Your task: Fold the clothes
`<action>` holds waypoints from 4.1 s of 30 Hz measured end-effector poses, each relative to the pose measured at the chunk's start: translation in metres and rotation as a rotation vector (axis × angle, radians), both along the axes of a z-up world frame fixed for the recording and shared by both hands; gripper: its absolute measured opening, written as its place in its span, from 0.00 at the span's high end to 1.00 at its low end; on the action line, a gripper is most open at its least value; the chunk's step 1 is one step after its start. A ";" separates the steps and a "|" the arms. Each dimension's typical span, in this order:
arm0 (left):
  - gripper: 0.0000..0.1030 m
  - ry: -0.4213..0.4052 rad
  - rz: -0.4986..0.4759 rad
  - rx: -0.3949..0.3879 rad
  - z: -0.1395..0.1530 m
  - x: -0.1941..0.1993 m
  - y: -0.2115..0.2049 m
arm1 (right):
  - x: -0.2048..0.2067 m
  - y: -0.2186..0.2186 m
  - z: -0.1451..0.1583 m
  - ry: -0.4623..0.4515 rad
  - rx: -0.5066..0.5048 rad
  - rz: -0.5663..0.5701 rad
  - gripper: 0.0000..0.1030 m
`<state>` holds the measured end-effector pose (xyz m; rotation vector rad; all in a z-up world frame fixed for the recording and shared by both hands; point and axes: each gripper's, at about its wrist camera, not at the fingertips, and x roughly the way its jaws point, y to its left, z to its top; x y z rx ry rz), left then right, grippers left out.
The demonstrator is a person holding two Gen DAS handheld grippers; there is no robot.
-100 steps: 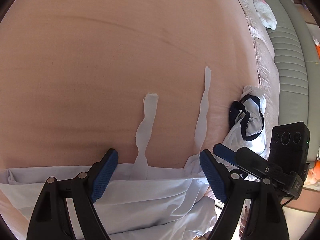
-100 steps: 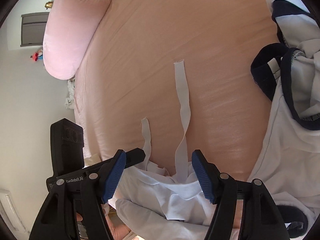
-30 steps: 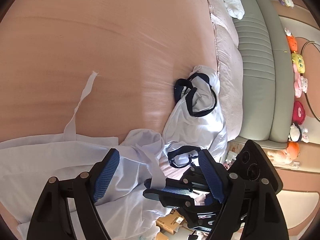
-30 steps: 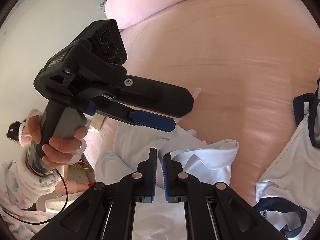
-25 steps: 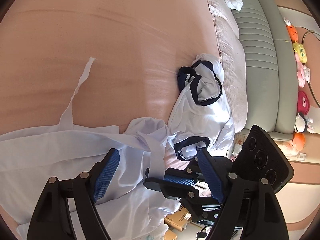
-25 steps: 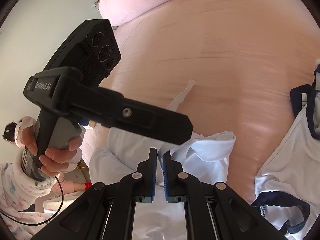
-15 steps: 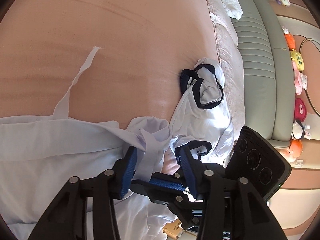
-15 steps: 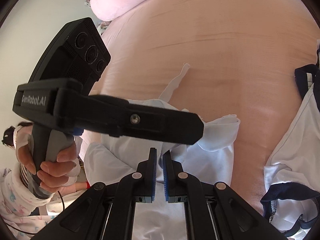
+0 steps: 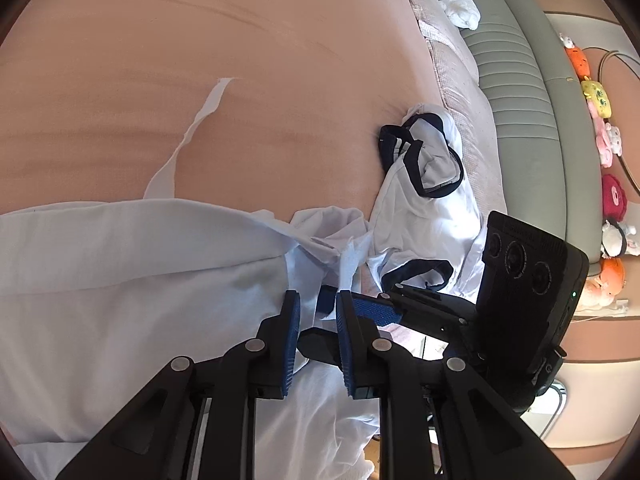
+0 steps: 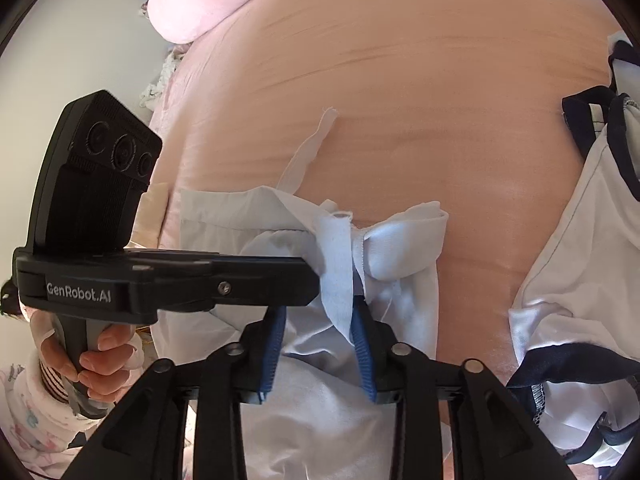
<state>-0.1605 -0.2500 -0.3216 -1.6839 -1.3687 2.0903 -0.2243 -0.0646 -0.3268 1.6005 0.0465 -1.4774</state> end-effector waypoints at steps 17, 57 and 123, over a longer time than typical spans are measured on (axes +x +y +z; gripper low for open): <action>0.85 -0.071 0.010 -0.008 -0.006 0.000 -0.006 | 0.013 0.005 -0.001 -0.031 0.045 0.113 0.57; 0.23 -0.098 -0.085 -0.112 0.041 0.017 0.000 | -0.007 0.021 0.061 -0.065 0.041 -0.091 0.38; 0.81 0.045 -0.064 -0.635 -0.002 -0.023 0.000 | -0.090 -0.108 -0.033 -0.339 0.057 -0.386 0.37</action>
